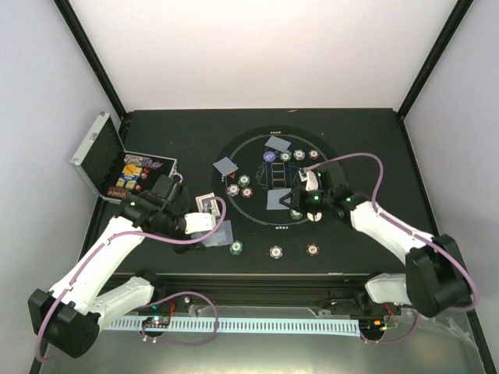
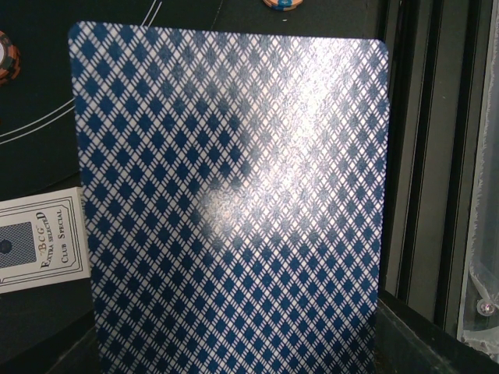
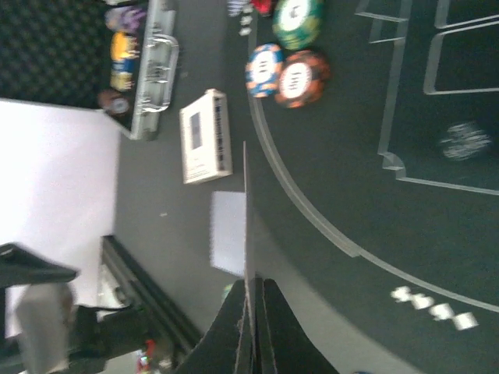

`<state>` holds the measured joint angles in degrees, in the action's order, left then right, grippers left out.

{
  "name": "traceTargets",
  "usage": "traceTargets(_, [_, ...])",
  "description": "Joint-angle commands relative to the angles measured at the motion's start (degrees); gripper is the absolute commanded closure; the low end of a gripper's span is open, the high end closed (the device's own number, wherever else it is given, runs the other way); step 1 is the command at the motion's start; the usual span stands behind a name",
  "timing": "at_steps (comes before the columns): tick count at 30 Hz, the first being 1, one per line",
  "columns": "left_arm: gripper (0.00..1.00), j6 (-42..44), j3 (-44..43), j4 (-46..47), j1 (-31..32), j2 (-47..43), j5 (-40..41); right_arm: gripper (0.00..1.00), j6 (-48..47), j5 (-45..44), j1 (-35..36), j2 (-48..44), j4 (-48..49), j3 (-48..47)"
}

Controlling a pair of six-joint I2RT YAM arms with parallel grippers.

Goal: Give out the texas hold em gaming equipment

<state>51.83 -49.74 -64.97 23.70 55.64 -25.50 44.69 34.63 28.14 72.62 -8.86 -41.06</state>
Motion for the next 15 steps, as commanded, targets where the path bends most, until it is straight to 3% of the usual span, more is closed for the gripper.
traceTargets(1, [0.98,-0.4,-2.5,-0.8,0.2,-0.4,0.3,0.99,-8.1,-1.9,-3.7,6.1,-6.5,-2.9])
traceTargets(15, [0.98,-0.1,-2.8,-1.5,0.1,-0.9,1.4,0.99,-10.4,-1.6,-6.3,20.3,-5.6,-9.8])
